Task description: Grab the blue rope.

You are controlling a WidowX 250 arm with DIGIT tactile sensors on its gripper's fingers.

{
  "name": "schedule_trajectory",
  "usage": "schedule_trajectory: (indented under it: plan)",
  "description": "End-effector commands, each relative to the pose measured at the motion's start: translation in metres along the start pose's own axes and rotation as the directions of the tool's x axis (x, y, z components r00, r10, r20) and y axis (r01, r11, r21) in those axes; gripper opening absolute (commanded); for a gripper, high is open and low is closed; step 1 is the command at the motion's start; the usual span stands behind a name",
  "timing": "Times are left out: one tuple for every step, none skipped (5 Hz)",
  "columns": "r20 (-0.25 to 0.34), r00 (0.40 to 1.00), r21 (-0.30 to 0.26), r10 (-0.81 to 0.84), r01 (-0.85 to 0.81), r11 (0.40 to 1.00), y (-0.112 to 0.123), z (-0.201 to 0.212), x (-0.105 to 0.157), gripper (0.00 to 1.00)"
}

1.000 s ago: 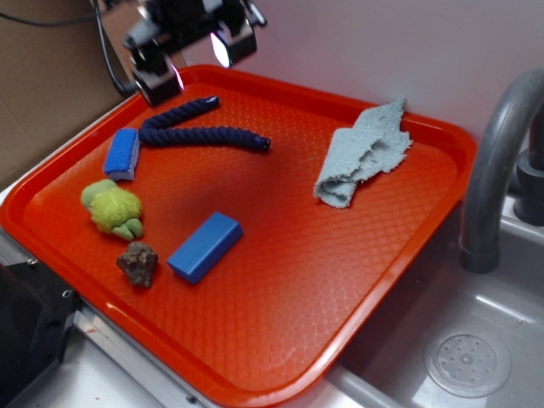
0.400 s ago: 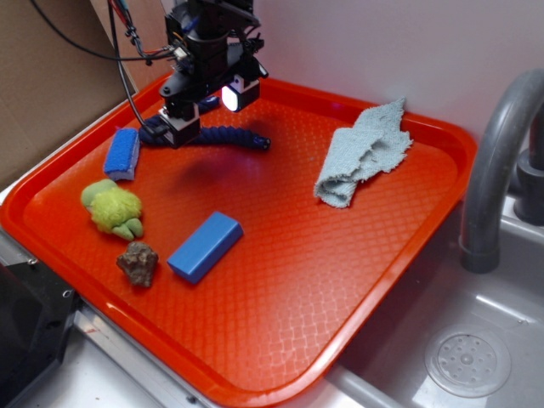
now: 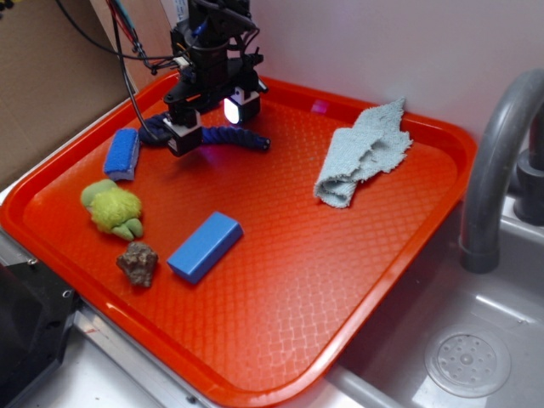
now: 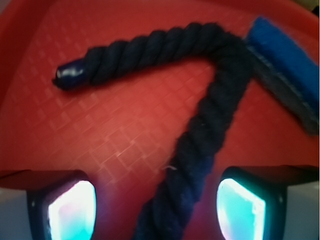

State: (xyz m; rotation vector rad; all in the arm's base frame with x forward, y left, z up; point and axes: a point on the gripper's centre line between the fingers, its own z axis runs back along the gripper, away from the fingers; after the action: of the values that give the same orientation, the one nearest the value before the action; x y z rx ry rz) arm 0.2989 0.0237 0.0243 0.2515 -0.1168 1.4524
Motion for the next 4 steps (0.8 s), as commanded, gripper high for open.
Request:
schedule_trajectory:
  plan:
    - [-0.052, 0.999, -0.022, 0.004, -0.005, 1.000, 0.012, -0.008, 0.021, 0.00]
    - [0.017, 0.998, -0.039, -0.056, 0.056, 0.998, 0.011, -0.005, 0.015, 0.00]
    - [0.078, 0.974, -0.089, -0.215, 0.221, 0.971, 0.011, 0.004, 0.011, 0.00]
    - [0.166, 0.889, -0.126, -0.426, 0.448, 0.885, 0.007, 0.029, 0.003, 0.00]
